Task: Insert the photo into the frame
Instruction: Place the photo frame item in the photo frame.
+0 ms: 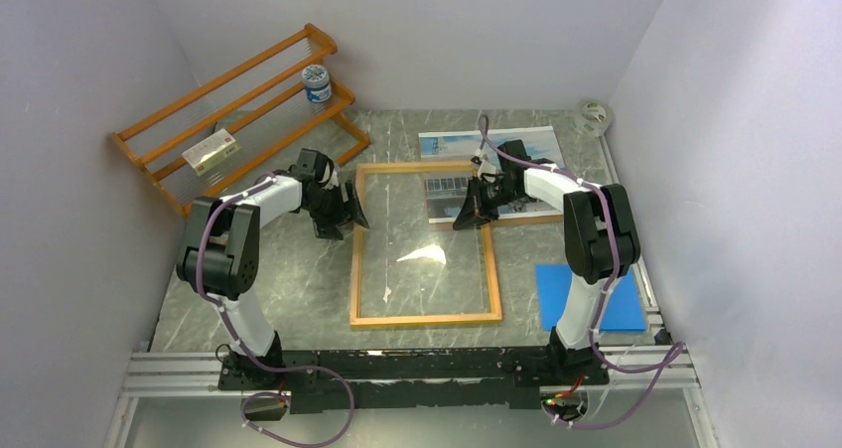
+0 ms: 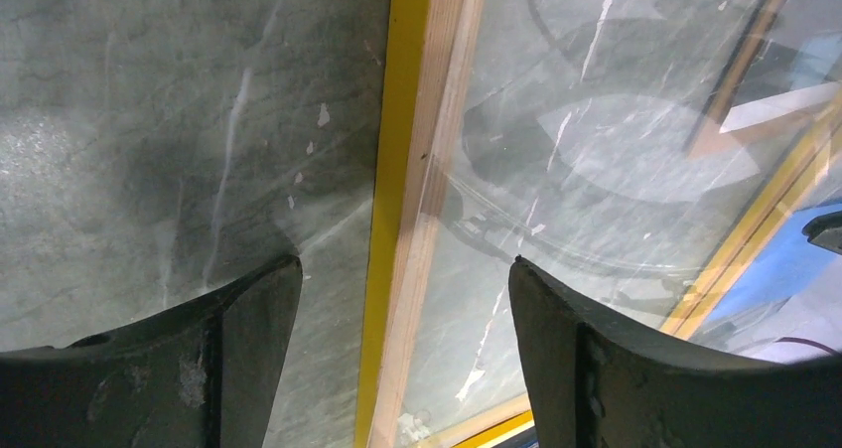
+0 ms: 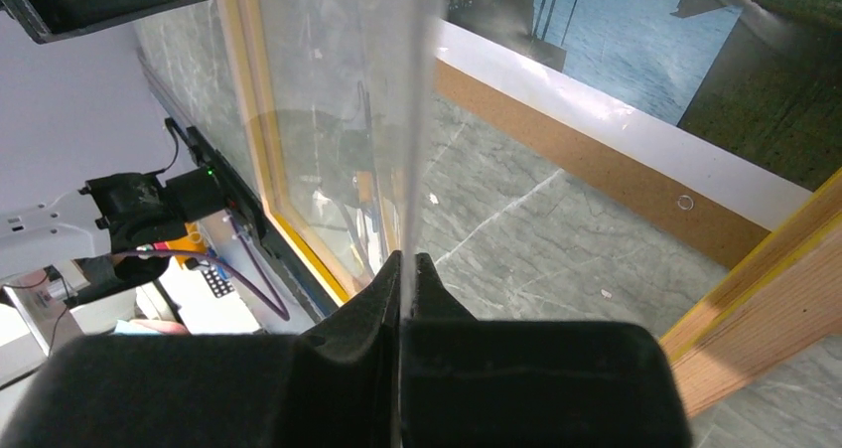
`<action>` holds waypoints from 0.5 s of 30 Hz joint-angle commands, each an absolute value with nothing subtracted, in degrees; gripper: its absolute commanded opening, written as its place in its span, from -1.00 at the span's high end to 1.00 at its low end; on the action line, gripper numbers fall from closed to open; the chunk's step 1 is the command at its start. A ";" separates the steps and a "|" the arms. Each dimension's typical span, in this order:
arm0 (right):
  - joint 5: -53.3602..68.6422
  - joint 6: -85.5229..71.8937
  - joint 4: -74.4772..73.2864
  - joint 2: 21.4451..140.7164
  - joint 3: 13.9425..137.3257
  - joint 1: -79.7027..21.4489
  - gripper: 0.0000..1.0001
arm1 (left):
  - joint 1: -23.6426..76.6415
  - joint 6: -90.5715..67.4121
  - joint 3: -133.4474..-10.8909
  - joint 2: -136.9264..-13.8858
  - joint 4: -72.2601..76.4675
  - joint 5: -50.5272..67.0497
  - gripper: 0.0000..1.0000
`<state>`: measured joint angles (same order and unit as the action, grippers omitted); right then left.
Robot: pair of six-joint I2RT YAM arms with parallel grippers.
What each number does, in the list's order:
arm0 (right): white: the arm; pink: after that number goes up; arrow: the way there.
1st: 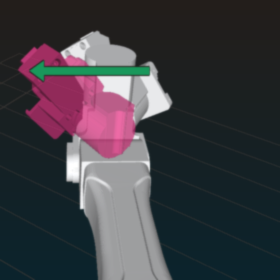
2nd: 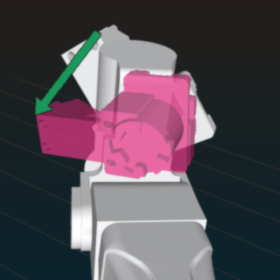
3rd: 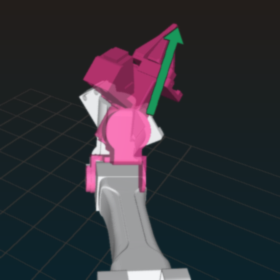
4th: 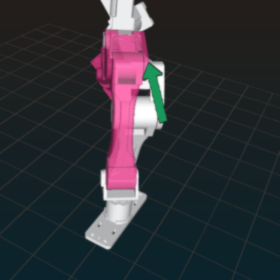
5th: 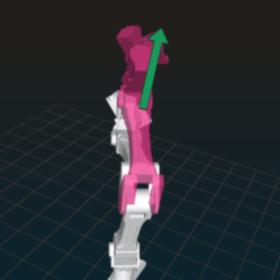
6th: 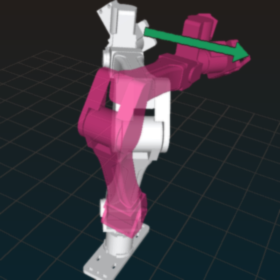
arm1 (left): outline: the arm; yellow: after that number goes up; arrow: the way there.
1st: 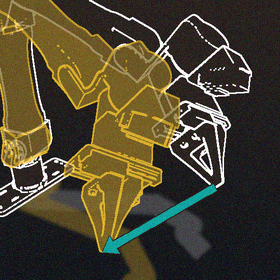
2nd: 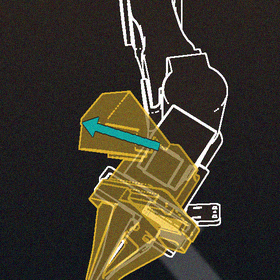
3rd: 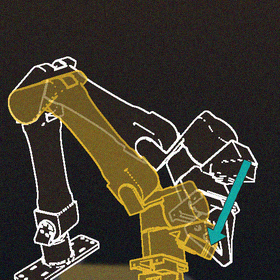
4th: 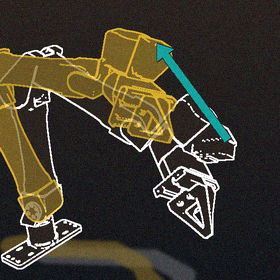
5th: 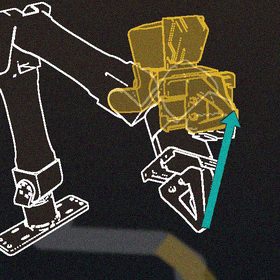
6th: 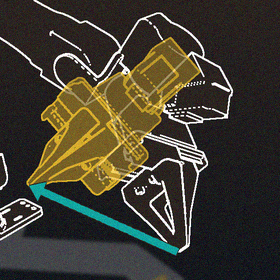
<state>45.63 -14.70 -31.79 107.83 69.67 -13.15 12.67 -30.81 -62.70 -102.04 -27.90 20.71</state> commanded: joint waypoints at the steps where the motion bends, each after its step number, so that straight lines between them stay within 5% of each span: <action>1: 46.19 -10.95 -34.01 108.91 72.52 -12.85 1.00 | 12.57 -27.76 -64.61 -103.43 -28.98 21.64 -0.62; 15: 42.61 -8.30 -35.23 108.72 71.81 -13.00 1.00 | 12.57 -24.12 -65.55 -105.41 -30.41 21.86 -0.60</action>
<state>44.71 -10.44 -34.59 109.06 70.70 -13.10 12.56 -26.44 -64.53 -103.66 -30.09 22.00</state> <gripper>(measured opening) 0.010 0.808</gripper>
